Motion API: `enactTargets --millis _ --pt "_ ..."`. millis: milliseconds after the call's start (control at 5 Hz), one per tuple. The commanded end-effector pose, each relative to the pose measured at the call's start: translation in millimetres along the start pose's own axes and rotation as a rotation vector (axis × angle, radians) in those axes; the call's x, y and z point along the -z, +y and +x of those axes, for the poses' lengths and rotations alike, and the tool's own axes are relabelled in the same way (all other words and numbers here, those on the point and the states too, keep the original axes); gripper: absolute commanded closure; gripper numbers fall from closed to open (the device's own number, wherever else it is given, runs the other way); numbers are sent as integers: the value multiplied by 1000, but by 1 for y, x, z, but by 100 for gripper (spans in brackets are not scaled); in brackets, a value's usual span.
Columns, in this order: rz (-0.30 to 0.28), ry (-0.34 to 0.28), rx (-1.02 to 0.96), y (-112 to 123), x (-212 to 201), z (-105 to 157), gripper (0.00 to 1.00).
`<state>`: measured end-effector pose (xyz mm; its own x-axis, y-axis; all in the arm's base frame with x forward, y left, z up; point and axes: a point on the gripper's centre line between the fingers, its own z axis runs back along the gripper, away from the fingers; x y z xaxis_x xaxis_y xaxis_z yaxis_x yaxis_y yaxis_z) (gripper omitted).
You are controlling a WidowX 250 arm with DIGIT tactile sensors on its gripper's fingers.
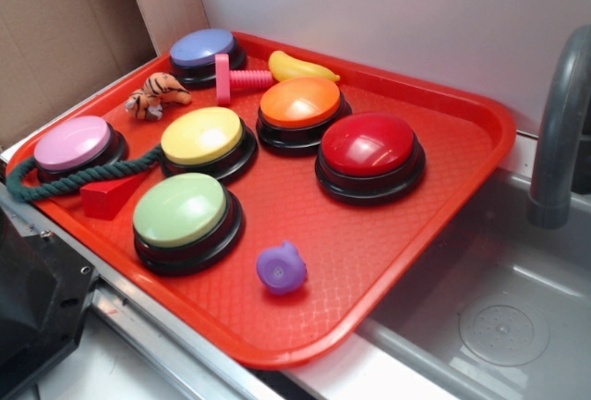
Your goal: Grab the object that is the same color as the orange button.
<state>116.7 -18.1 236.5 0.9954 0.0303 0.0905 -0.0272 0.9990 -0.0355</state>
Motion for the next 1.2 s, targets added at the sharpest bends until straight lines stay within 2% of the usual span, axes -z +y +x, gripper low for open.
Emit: enactTargets --millis 0,400,600,1000 --pt "0 0 0 0 0 0 0" --pt "113 -34 33 24 23 29 0" --pt "69 -52 107 40 41 47 0" --pt "-70 -128 198 85 82 84 0"
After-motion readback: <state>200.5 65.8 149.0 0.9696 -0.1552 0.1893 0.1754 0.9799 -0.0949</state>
